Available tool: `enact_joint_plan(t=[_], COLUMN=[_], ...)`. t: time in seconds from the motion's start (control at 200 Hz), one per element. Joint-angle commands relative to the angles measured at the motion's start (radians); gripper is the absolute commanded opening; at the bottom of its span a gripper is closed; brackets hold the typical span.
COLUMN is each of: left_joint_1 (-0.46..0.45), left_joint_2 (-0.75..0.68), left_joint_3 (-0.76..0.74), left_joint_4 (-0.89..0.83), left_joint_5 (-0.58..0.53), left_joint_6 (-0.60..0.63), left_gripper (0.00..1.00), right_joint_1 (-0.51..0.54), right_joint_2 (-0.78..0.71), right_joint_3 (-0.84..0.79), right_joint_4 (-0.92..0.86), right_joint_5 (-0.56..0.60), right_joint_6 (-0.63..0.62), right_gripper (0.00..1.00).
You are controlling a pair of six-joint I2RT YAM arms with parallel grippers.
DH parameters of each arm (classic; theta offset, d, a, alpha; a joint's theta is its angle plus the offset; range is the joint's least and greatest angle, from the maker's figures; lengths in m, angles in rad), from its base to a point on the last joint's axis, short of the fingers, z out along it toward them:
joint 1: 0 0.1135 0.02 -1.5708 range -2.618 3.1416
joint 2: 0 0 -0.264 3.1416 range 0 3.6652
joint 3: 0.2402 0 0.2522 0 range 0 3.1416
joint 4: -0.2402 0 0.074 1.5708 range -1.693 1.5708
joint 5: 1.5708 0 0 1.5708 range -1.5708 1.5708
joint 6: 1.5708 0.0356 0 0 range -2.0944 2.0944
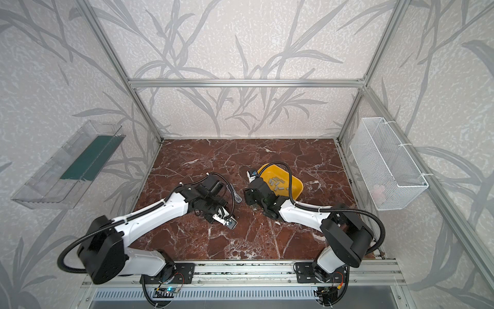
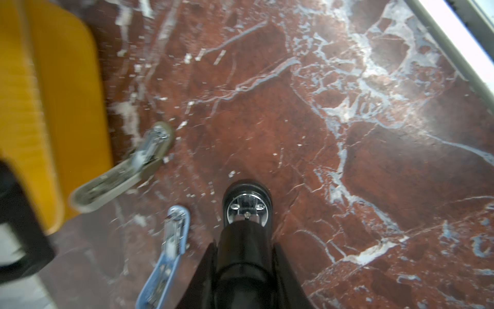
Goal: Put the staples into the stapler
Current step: 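Lift the black stapler with the left gripper while the right gripper approaches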
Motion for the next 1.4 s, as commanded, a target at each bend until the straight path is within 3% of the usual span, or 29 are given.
enact_joint_plan(t=[0.0,0.115,0.25,0.36,0.53,0.635,0.825,1.15,1.395], left_joint_1=[0.056,0.128,0.141,0.142,0.144,0.144,0.144,0.144,0.144], left_joint_2=[-0.137,-0.223,-0.265,-0.267,-0.271,-0.274,-0.274,-0.277,-0.278], left_joint_3=[-0.037,-0.054,-0.132,-0.135,-0.167,-0.156,-0.155,-0.147,-0.136], left_joint_4=[0.186,0.311,0.522,0.547,0.626,0.619,0.594,0.566,0.464], left_joint_5=[0.017,0.064,-0.005,-0.023,-0.013,0.023,0.091,0.158,0.285], left_joint_6=[-0.083,-0.205,-0.244,-0.242,-0.260,-0.280,-0.271,-0.264,-0.182], left_gripper=[0.00,0.00,0.00,0.00,0.00,0.00,0.00,0.00,0.00], right_joint_1=[-0.004,-0.004,-0.002,0.004,0.018,0.023,0.050,0.052,0.052], right_joint_2=[-0.049,-0.085,-0.153,-0.207,-0.268,-0.289,-0.284,-0.220,-0.147], right_joint_3=[-0.026,-0.067,-0.154,-0.226,-0.297,-0.305,-0.295,-0.264,-0.215], right_joint_4=[0.064,0.129,0.289,0.419,0.547,0.560,0.577,0.576,0.533], right_joint_5=[0.012,-0.010,-0.118,-0.214,-0.276,-0.331,-0.390,-0.366,-0.316], right_joint_6=[0.012,0.000,-0.032,-0.060,-0.093,-0.100,-0.121,-0.057,-0.030], right_gripper=[0.61,0.61,0.61,0.60,0.49,0.44,0.45,0.45,0.45])
